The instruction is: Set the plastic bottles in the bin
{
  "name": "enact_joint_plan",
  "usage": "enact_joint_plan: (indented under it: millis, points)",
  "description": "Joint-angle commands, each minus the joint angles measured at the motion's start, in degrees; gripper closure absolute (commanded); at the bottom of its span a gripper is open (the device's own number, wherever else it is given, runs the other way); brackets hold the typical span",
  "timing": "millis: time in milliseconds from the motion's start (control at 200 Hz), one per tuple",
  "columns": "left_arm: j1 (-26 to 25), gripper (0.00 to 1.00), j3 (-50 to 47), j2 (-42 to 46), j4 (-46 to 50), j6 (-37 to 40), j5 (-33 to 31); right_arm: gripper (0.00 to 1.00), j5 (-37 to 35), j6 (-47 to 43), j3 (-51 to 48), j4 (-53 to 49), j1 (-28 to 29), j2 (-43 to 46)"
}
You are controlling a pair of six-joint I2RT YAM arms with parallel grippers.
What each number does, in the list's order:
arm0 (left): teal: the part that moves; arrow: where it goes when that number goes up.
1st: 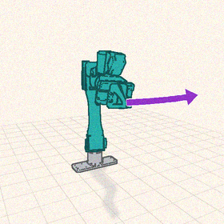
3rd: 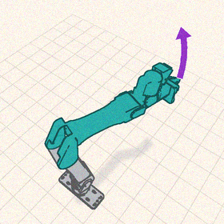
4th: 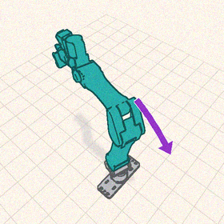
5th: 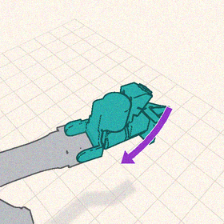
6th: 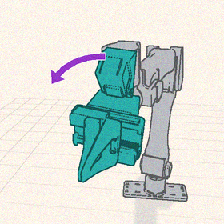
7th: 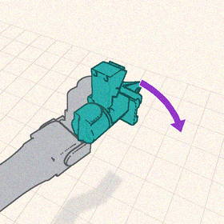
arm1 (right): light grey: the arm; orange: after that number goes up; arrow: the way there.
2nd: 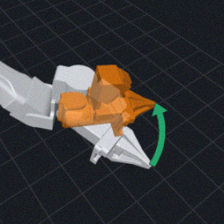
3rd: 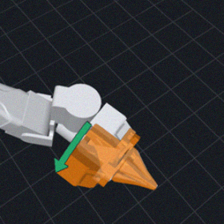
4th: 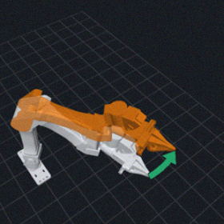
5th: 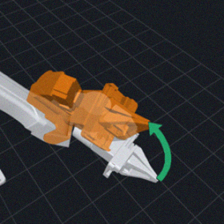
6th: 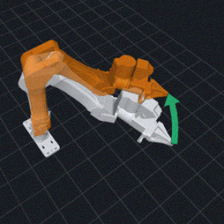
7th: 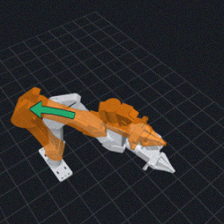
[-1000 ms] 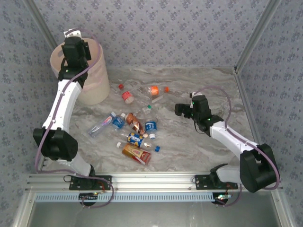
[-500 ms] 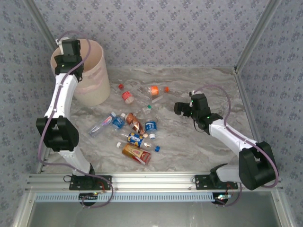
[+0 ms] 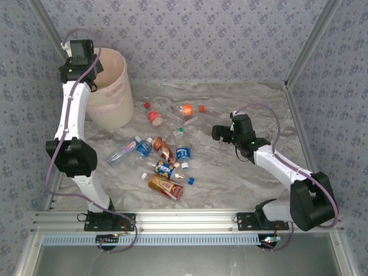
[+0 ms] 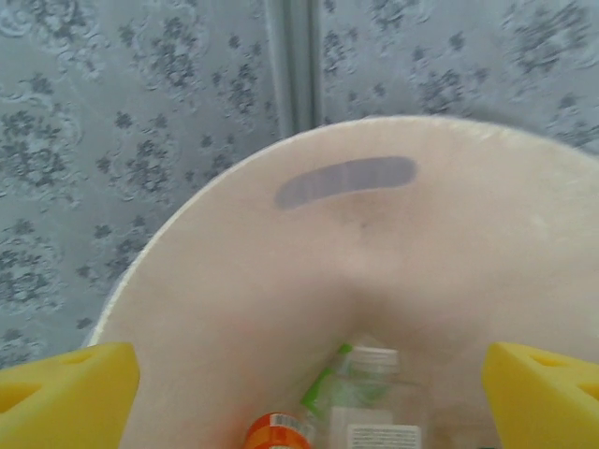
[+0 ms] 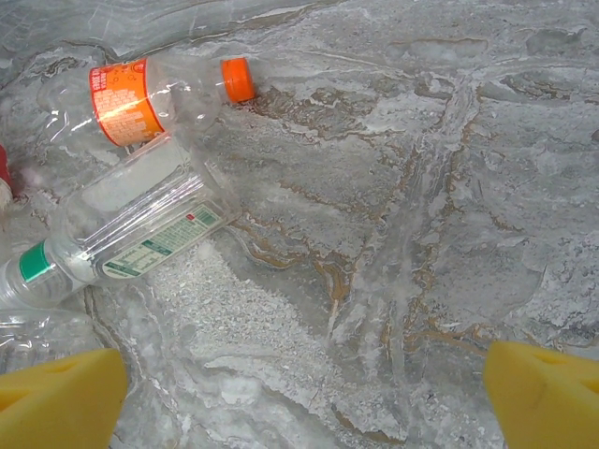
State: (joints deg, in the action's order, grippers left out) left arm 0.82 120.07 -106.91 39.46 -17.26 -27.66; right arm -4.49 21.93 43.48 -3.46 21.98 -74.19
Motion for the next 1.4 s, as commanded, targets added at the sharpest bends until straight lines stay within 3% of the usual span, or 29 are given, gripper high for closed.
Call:
enact_joint_plan:
  millis: [0, 200, 545, 704, 924, 1014, 1144, 1239, 1394]
  points:
    - [-1.27, 0.02, 1.84, 2.29, 2.02, -1.62, 6.53, 0.0, -0.24, 1.86, 0.88, -1.3, -0.03, 0.28]
    - [-6.05, 0.02, -1.44, 6.45, 0.63, -3.52, 8.68, 0.0, -0.27, 2.09, -0.69, 1.12, -0.13, 1.78]
    - [-20.84, 0.02, -17.85, 15.33, -6.26, -7.43, 7.23, 0.0, -0.45, 1.05, -5.11, 6.05, -0.22, 5.36]
    - [-25.95, 0.02, -24.41, 18.66, -4.96, -12.98, 4.49, 0.0, -2.48, 1.61, -6.11, 7.33, -0.23, 5.94]
    - [-29.12, 0.02, -37.68, 27.38, -1.47, -24.9, 7.03, 0.0, -4.01, 1.53, -6.94, 7.53, -0.34, 6.52]
    - [-30.46, 0.02, -40.92, 30.39, 5.83, -32.03, 10.21, 0.0, -4.68, 1.48, -6.98, 6.55, -0.28, 6.68]
    - [-31.05, 0.02, -47.68, 34.19, 16.01, -39.99, 22.67, 0.0, -5.13, 1.18, -7.62, 6.19, -0.28, 6.77]
    - [-31.81, 0.02, -51.44, 37.35, 22.97, -39.69, 25.01, 0.0, -5.01, 0.58, -8.39, 7.42, -0.29, 6.52]
    - [-32.33, 0.02, -57.39, 38.84, 22.41, -37.14, 37.98, 0.0, -4.04, -0.4, -9.54, 9.1, -0.35, 6.39]
